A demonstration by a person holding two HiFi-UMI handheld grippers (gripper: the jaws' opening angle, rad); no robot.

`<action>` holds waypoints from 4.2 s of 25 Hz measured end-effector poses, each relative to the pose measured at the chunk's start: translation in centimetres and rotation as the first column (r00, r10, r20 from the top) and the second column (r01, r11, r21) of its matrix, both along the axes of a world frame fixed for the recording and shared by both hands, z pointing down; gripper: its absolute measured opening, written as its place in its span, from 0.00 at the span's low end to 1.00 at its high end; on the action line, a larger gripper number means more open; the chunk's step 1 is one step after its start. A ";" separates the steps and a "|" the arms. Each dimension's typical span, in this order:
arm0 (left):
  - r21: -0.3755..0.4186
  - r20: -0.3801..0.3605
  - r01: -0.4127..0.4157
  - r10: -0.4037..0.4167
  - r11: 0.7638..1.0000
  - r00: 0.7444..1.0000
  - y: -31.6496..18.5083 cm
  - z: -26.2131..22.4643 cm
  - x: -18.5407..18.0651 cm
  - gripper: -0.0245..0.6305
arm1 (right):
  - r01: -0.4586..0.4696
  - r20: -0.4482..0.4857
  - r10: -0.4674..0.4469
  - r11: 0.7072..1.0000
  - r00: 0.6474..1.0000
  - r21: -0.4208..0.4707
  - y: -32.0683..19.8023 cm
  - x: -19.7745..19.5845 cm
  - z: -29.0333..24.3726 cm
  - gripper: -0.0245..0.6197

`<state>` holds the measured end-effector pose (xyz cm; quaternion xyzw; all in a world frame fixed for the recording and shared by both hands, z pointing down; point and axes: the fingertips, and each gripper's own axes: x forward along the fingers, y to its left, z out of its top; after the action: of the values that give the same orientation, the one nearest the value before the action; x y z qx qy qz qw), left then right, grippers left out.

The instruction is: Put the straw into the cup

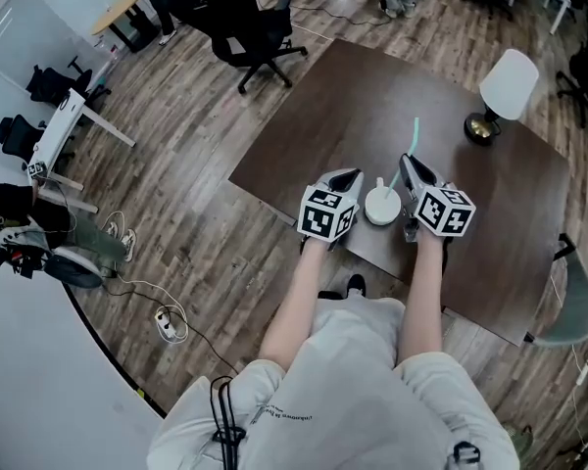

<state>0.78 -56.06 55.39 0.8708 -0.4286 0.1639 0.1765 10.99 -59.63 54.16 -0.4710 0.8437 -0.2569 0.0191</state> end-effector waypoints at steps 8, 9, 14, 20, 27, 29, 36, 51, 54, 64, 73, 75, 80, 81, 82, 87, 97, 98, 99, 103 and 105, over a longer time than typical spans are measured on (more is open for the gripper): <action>-0.081 0.032 -0.035 0.038 0.996 0.999 1.4 3.9 1.4 0.04 | 0.031 -0.035 -0.034 0.996 0.999 -0.082 0.8 -1.2 5.3 0.11; -0.087 0.039 -0.039 0.043 0.995 0.998 1.5 4.2 1.5 0.04 | 0.030 -0.044 -0.034 0.995 0.998 -0.092 0.9 -1.1 5.9 0.11; -0.092 0.043 -0.038 0.043 0.995 0.998 1.5 5.0 1.8 0.04 | 0.024 -0.101 -0.036 0.994 0.994 -0.110 1.1 -1.3 8.6 0.11; -0.108 0.048 -0.043 0.049 0.993 0.998 1.4 6.0 2.6 0.04 | 0.021 -0.117 -0.035 0.993 0.993 -0.115 1.7 -1.7 10.7 0.11; -0.120 0.043 -0.024 0.029 0.992 0.999 0.4 6.4 2.4 0.04 | 0.064 -0.201 -0.108 0.975 0.974 -0.215 2.6 -2.8 13.6 0.11; -0.117 0.043 -0.022 0.027 0.993 0.999 -0.1 6.2 2.6 0.04 | 0.069 -0.192 -0.113 0.972 0.975 -0.225 2.5 -2.8 13.9 0.11; -0.121 0.040 -0.027 0.032 0.992 0.999 -0.2 6.5 3.2 0.04 | 0.088 -0.167 -0.128 0.970 0.978 -0.226 2.4 -2.9 13.8 0.11; -0.115 0.047 -0.023 0.028 0.993 0.998 0.1 6.2 2.7 0.04 | 0.099 -0.189 -0.142 0.971 0.972 -0.218 2.5 -3.2 13.3 0.13; -0.119 0.049 -0.028 0.034 0.993 0.998 0.3 6.5 2.6 0.04 | 0.094 -0.192 -0.138 0.971 0.972 -0.218 2.5 -3.2 13.3 0.13; -0.115 0.046 -0.043 0.048 0.992 0.998 0.7 6.7 2.0 0.04 | 0.075 -0.210 -0.124 0.971 0.970 -0.225 2.7 -3.4 13.6 0.14; -0.135 0.056 -0.102 0.110 0.986 0.992 2.4 7.1 1.0 0.04 | -0.048 -0.200 0.001 0.973 0.980 -0.227 4.3 -1.9 13.2 0.14; -0.136 0.063 -0.130 0.139 0.982 0.988 2.9 7.0 0.8 0.04 | -0.076 -0.178 0.037 0.973 0.983 -0.220 4.7 -1.9 12.6 0.14; -0.139 0.060 -0.166 0.175 0.976 0.983 4.1 6.9 0.4 0.04 | -0.117 -0.173 0.083 0.974 0.981 -0.195 6.6 -2.3 11.6 0.14; -0.142 0.059 -0.174 0.183 0.975 0.981 4.5 6.9 0.4 0.04 | -0.126 -0.177 0.091 0.973 0.980 -0.193 7.1 -2.3 11.6 0.14; -0.145 0.059 -0.185 0.195 0.972 0.979 4.9 7.0 0.4 0.04 | -0.138 -0.181 0.103 0.972 0.978 -0.193 7.6 -2.2 11.5 0.14; -0.148 0.064 -0.247 0.259 0.958 0.964 7.0 7.0 0.6 0.04 | -0.217 -0.172 0.186 0.959 0.967 -0.185 9.8 -1.1 11.0 0.13; -0.135 0.050 -0.305 0.314 0.943 0.948 10.2 6.6 -0.4 0.04 | -0.293 -0.193 0.259 0.939 0.946 -0.179 14.3 -1.4 10.8 0.11; -0.133 0.047 -0.310 0.319 0.941 0.947 10.5 6.5 -0.5 0.04 | -0.298 -0.196 0.263 0.938 0.945 -0.179 14.7 -1.5 10.7 0.10; -0.130 0.044 -0.317 0.325 0.939 0.945 10.8 6.3 -0.5 0.04 | -0.304 -0.199 0.268 0.936 0.943 -0.178 15.1 -1.5 10.6 0.10; -0.126 0.035 -0.336 0.343 0.933 0.939 11.7 6.1 -0.5 0.04 | -0.323 -0.211 0.285 0.930 0.935 -0.174 16.5 -1.4 10.3 0.08; -0.128 0.027 -0.338 0.343 0.933 0.939 12.1 6.0 -0.5 0.04 | -0.325 -0.218 0.284 0.928 0.934 -0.184 17.3 -1.4 10.4 0.08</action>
<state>0.30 -43.93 61.39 0.9152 -0.2647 0.2391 0.1877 9.57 -42.35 64.61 -0.6179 0.7249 -0.2958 -0.0720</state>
